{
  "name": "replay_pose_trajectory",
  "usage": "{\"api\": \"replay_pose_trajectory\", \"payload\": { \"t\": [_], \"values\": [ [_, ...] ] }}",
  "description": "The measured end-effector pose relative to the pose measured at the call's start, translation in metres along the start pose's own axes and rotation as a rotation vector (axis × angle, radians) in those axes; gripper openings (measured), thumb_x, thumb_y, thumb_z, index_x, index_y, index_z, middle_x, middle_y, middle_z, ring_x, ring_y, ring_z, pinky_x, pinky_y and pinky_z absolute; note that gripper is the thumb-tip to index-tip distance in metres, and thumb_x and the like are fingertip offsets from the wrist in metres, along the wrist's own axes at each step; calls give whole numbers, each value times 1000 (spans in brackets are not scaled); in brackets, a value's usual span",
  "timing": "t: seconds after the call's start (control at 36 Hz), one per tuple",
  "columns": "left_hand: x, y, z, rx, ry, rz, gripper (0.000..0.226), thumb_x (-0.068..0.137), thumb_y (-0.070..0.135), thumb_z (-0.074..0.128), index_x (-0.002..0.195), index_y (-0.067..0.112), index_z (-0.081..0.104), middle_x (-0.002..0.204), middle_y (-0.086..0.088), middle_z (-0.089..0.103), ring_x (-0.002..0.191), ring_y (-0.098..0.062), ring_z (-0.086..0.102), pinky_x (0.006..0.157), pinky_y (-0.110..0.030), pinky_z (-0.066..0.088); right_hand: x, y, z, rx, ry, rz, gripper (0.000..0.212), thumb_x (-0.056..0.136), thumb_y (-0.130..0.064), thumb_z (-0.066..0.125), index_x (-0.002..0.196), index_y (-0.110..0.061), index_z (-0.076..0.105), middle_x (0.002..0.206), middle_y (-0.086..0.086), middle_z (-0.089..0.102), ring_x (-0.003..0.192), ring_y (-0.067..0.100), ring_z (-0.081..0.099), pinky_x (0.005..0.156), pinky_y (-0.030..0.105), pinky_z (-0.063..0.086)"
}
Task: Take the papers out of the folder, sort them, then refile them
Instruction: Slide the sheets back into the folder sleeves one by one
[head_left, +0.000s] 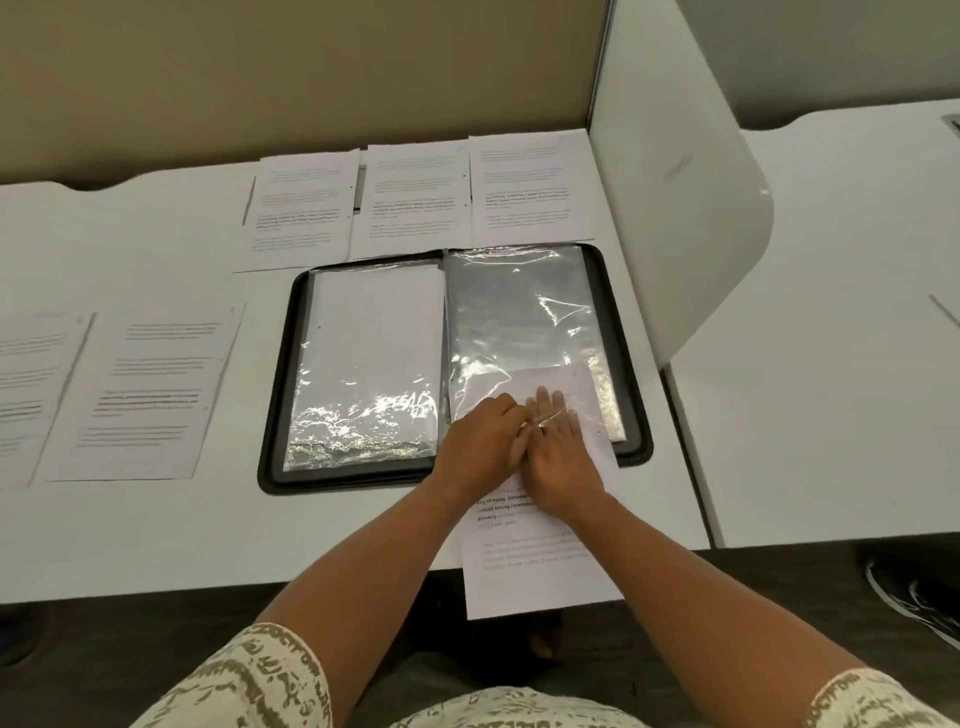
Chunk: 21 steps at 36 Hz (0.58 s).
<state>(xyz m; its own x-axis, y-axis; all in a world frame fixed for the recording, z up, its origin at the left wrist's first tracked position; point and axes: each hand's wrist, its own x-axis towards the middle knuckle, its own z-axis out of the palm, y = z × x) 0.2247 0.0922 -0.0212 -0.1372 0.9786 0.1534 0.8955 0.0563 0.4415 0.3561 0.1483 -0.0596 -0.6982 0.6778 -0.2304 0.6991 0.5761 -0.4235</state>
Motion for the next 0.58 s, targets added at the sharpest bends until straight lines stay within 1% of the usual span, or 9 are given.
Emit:
{"api": "replay_pose_trajectory", "payload": {
  "t": [0.06, 0.11, 0.17, 0.22, 0.25, 0.31, 0.42, 0.47, 0.58],
  "values": [
    [0, -2, 0, -4, 2, 2, 14, 97, 26, 58, 103, 17, 68, 95, 1, 61, 87, -17, 57, 62, -35, 52, 2, 1, -2, 51, 39, 25, 60, 109, -26, 27, 160, -10, 0, 167, 7, -13, 151, 20, -21, 126, 41, -8],
    [1, -3, 1, -5, -3, 3, 15, 97, 26, 58, 103, 17, 67, 96, 1, 61, 87, -17, 57, 60, -35, 52, 3, 0, -4, 93, 85, 29, 55, 107, -21, 29, 160, -8, 17, 168, 10, 2, 155, 25, -8, 125, 38, -3],
    [1, -5, 2, -11, -17, -6, 16, 97, 26, 57, 106, 17, 67, 99, 1, 62, 89, -17, 58, 61, -37, 53, -4, -2, -10, 128, 176, -23, 48, 103, -17, 34, 147, -5, 47, 159, 16, 36, 152, 31, 24, 125, 41, 14],
    [1, -7, 3, -15, -38, -17, 17, 97, 26, 58, 109, 16, 66, 102, 0, 62, 91, -18, 58, 62, -36, 52, -18, -1, -16, 154, 339, -67, 34, 96, -14, 46, 118, -4, 70, 124, 14, 69, 121, 28, 59, 110, 43, 44],
    [1, -7, 4, -19, -51, -22, 18, 97, 26, 58, 111, 16, 66, 104, 0, 62, 91, -19, 59, 63, -36, 51, -27, 1, -19, 171, 415, -48, 28, 93, -14, 50, 106, -5, 73, 107, 10, 73, 103, 24, 64, 95, 40, 52],
    [1, -7, 5, -32, -84, -30, 21, 98, 27, 56, 115, 17, 65, 108, 0, 62, 94, -19, 58, 67, -36, 52, -48, 3, -25, 230, 451, 48, 20, 93, -15, 53, 99, -9, 70, 96, 3, 69, 86, 16, 61, 76, 28, 54],
    [2, -5, 11, -51, -146, -47, 23, 99, 28, 54, 117, 16, 63, 111, -1, 60, 98, -20, 56, 72, -39, 52, -86, 16, -31, 396, 494, 298, 8, 96, -10, 57, 97, -16, 63, 86, -7, 62, 73, 5, 59, 62, 11, 43],
    [1, -5, 16, -48, -174, -64, 23, 99, 28, 54, 115, 14, 64, 110, -2, 59, 99, -21, 55, 72, -38, 52, -106, 23, -29, 477, 556, 452, 12, 97, -9, 56, 91, -16, 63, 79, -5, 62, 72, 7, 59, 60, 17, 44],
    [1, -3, 22, -52, -171, -89, 23, 97, 25, 57, 114, 11, 63, 110, -5, 58, 101, -24, 54, 75, -40, 51, -142, 33, -10, 649, 606, 797, 16, 98, -18, 57, 83, -16, 61, 78, 5, 63, 76, 27, 65, 68, 42, 59]
  ]
}}
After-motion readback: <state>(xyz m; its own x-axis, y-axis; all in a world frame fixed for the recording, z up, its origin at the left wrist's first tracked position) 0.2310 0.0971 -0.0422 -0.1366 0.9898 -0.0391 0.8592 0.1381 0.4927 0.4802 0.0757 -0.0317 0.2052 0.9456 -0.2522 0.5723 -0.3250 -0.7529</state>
